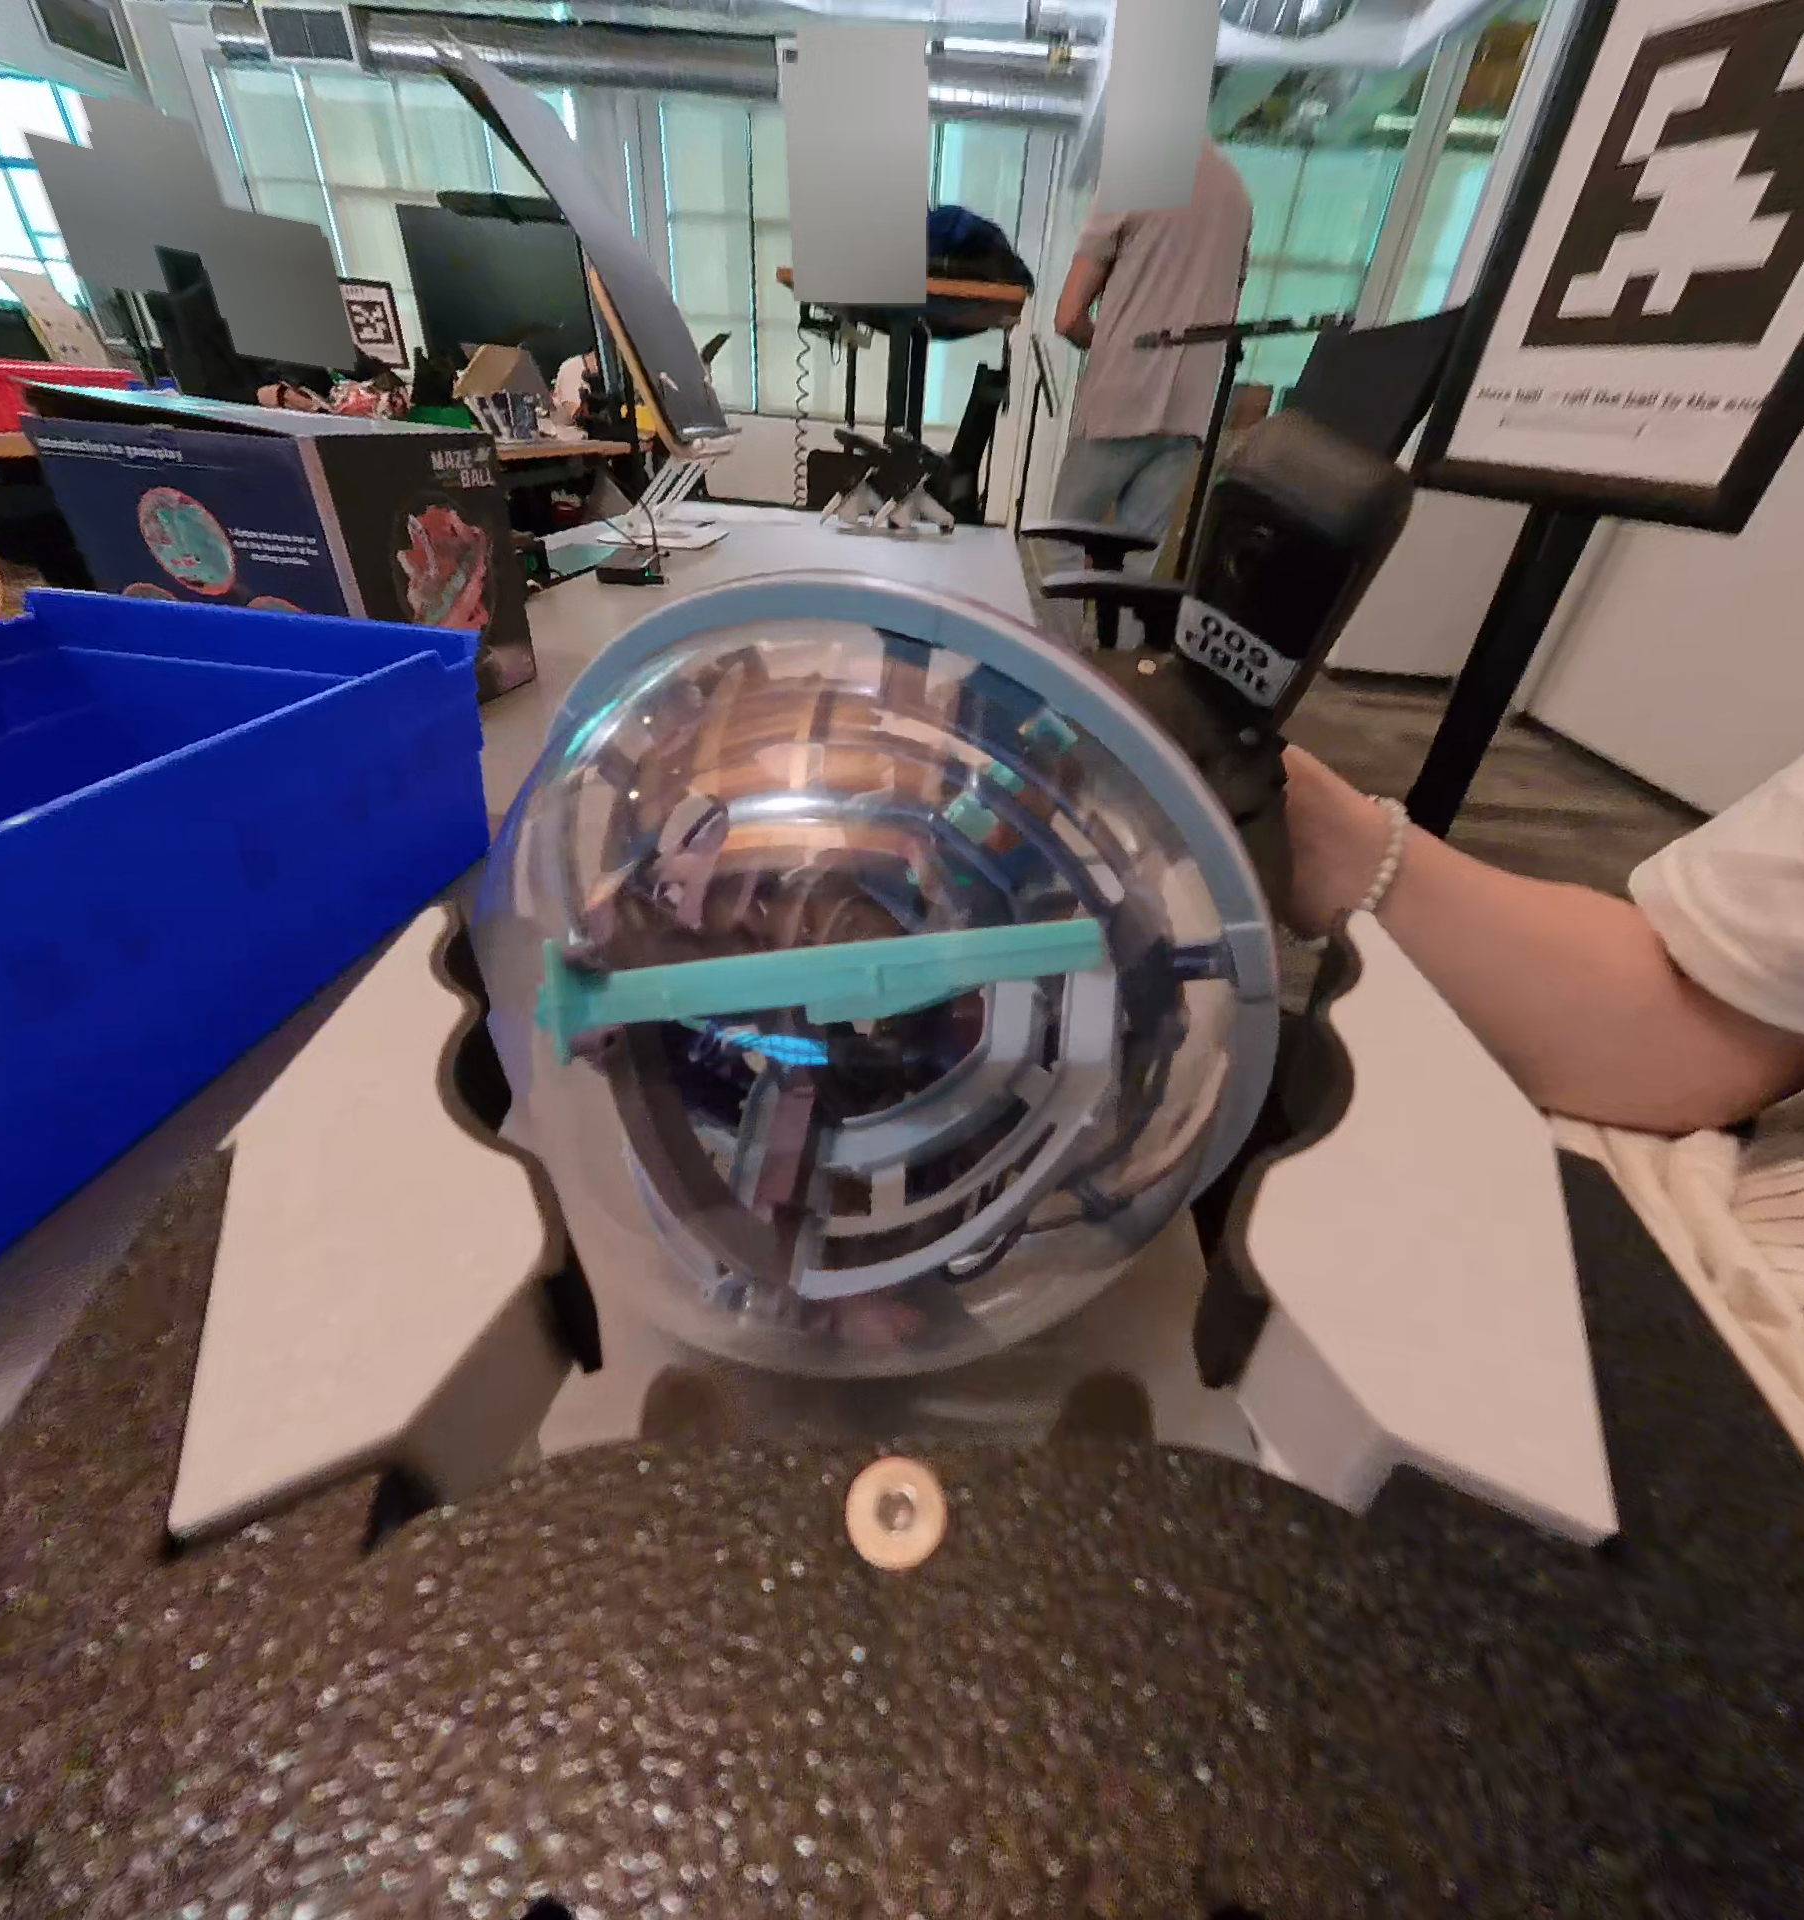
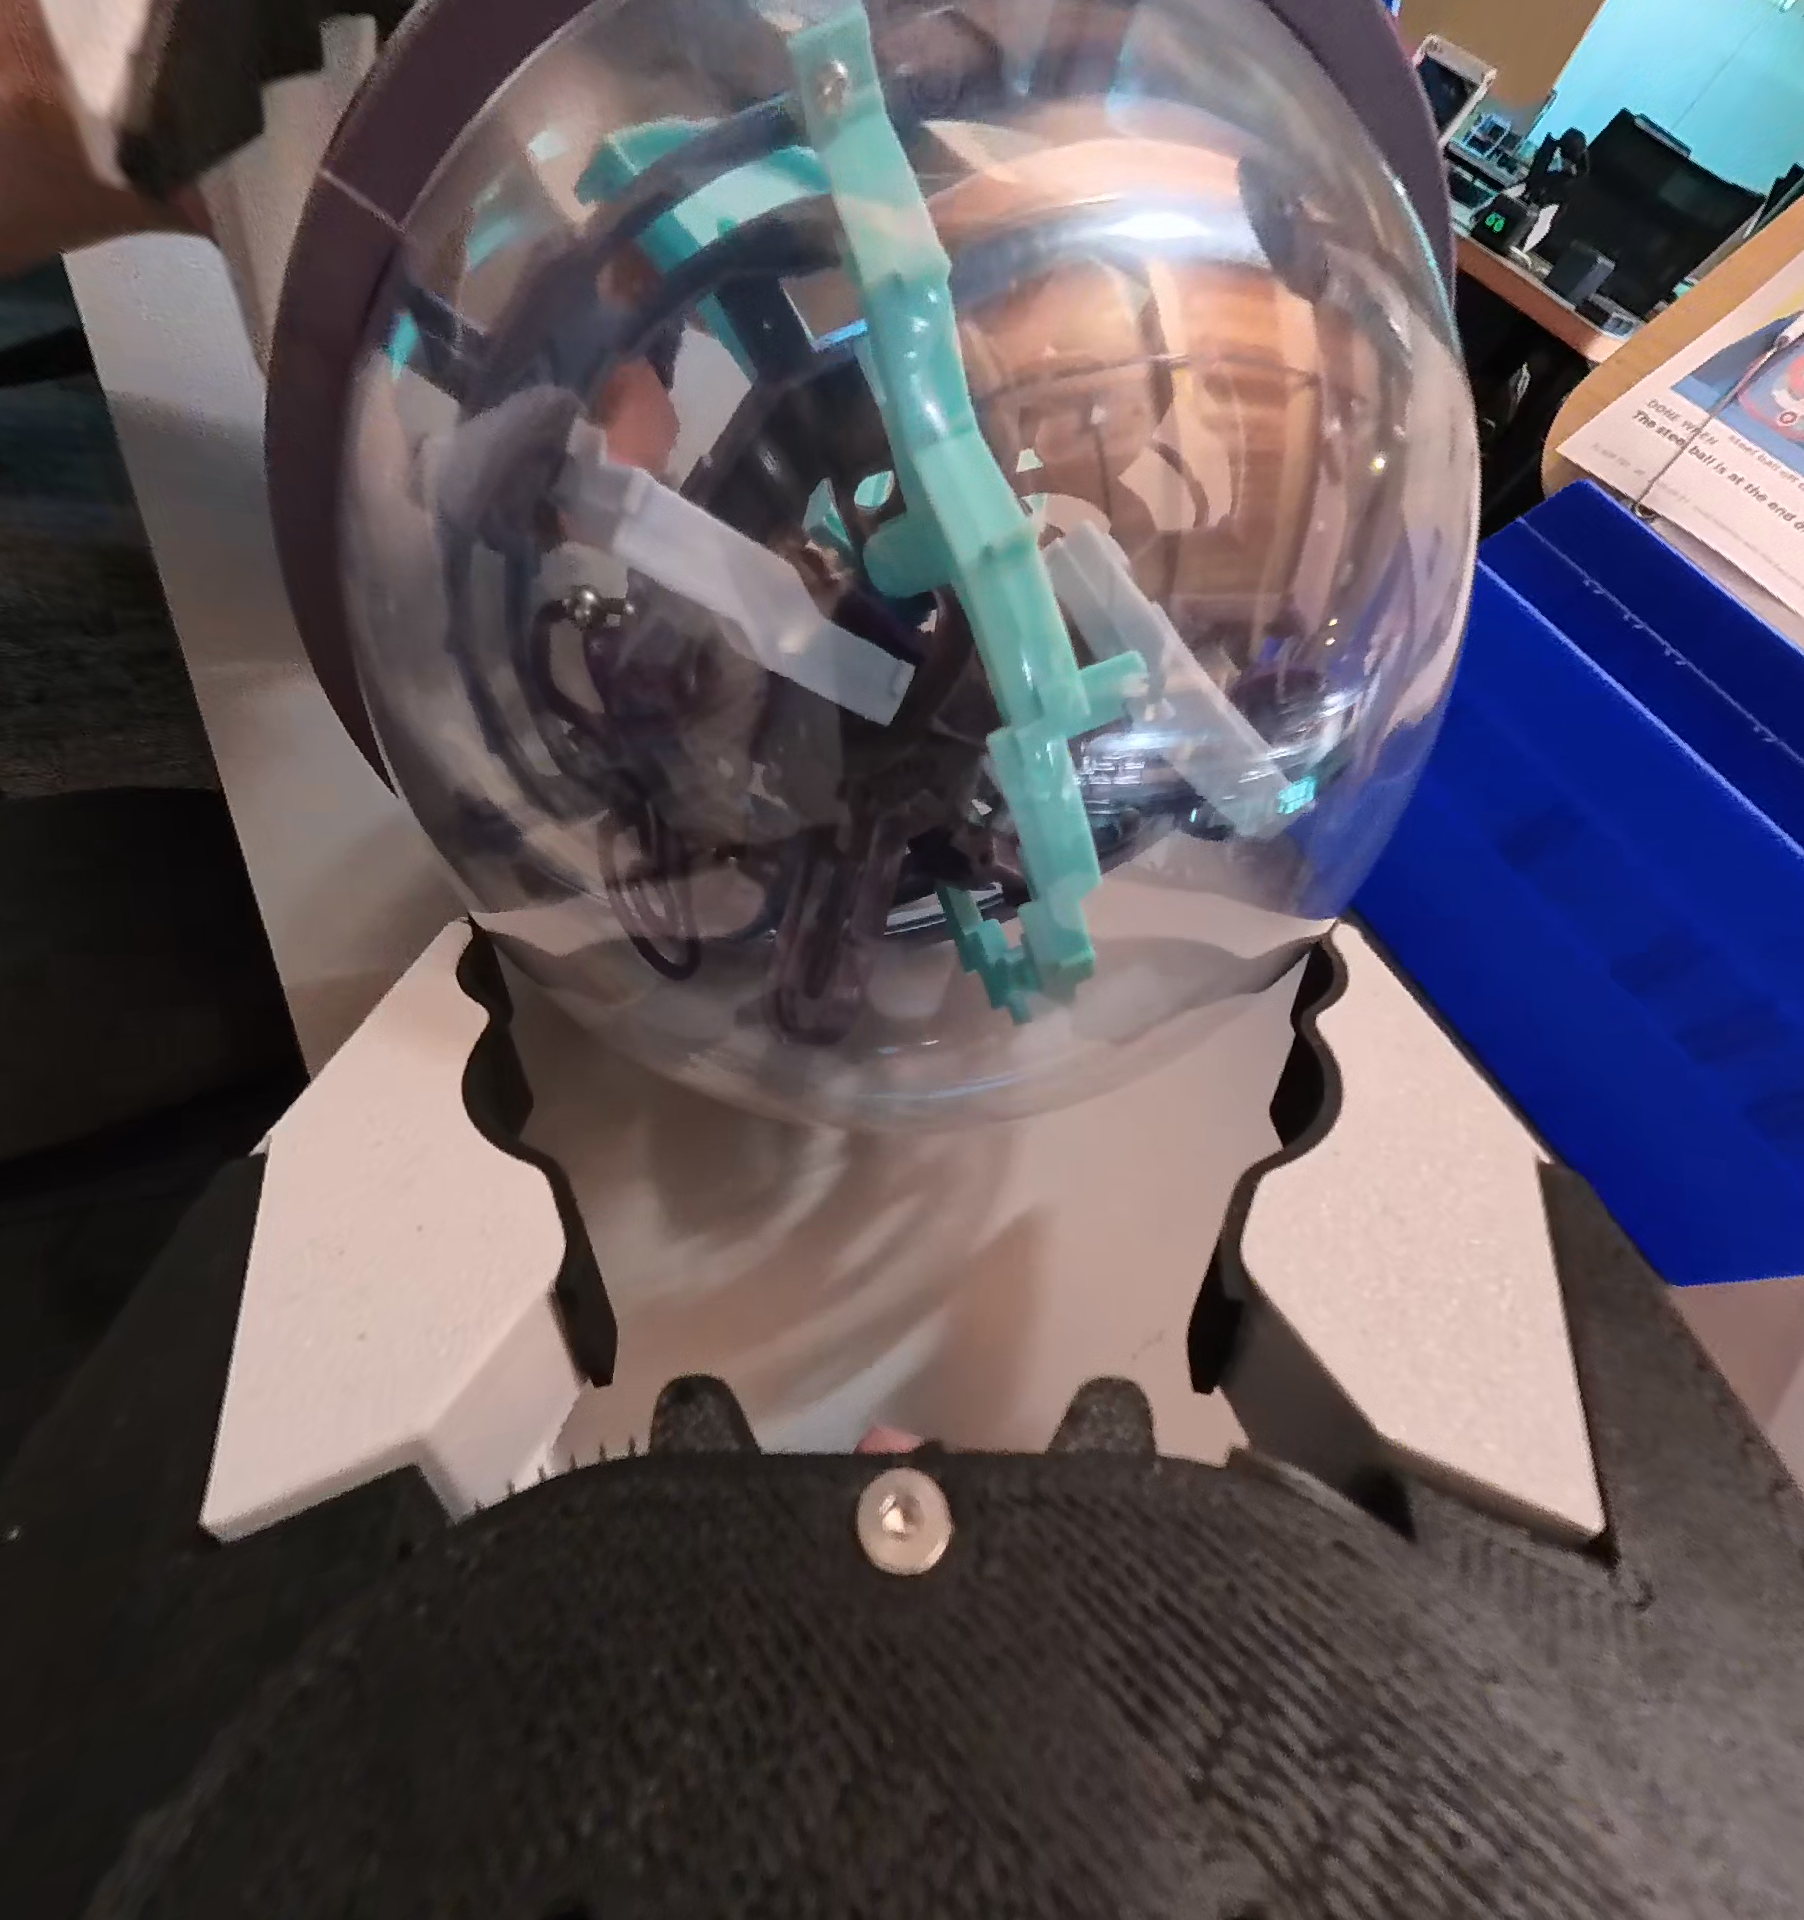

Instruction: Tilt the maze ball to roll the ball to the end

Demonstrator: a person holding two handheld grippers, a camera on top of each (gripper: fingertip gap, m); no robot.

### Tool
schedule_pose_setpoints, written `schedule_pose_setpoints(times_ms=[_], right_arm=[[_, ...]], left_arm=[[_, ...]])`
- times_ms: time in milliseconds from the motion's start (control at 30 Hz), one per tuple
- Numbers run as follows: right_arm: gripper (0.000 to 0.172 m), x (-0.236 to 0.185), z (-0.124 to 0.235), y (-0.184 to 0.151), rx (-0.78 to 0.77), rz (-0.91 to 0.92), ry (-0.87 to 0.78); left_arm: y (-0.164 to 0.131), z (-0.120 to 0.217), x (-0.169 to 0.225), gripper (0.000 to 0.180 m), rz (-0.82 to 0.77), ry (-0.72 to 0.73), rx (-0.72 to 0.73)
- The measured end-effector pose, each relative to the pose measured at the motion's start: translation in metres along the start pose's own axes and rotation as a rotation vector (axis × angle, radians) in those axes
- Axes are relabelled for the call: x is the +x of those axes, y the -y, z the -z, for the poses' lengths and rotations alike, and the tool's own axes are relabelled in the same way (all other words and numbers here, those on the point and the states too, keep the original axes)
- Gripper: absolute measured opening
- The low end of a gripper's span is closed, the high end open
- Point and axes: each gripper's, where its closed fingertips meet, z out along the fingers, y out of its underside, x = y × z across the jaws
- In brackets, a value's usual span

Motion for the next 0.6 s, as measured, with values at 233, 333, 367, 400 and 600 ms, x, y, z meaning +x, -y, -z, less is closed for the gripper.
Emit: schedule_pose_setpoints(times_ms=[233, 333, 367, 400, 600], right_arm=[[0.138, 0.005, -0.004, -0.011, -0.062, 0.027, -0.036], [0.136, 0.005, -0.004, -0.014, -0.075, 0.033, -0.039], [0.136, 0.005, -0.003, -0.013, -0.064, 0.034, -0.033], [0.136, 0.004, -0.001, -0.011, -0.051, 0.034, -0.025], [0.148, 0.003, 0.004, -0.003, -0.018, 0.033, -0.018]], left_arm=[[0.001, 0.002, -0.012, 0.140, 0.100, 0.033, 0.042], [0.002, 0.001, -0.014, 0.141, 0.151, 0.036, 0.054], [0.001, 0.002, -0.014, 0.141, 0.159, 0.030, 0.047], [0.000, 0.003, -0.013, 0.141, 0.163, 0.023, 0.037], [0.000, -0.003, -0.009, 0.141, 0.135, 0.030, -0.008]])
